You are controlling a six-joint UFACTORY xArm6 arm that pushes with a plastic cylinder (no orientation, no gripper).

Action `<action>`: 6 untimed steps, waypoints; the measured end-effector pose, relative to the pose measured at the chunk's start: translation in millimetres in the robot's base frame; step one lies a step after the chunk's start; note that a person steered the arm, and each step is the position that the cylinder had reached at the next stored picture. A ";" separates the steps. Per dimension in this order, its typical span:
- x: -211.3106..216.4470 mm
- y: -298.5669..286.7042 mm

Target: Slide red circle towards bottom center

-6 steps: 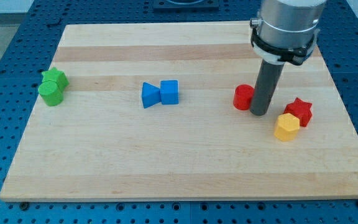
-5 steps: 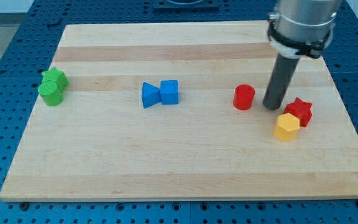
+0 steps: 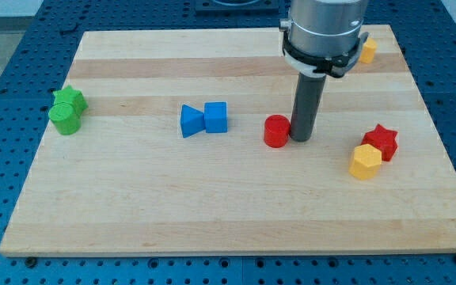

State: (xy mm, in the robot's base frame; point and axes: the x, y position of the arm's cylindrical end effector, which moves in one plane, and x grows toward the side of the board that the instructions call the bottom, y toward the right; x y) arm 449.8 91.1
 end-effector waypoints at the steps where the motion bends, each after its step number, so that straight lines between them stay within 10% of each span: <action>1: -2.3 -12.9; 4: -51.9 -39.7; 6: -13.4 -68.6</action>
State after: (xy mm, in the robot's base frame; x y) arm 436.4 22.5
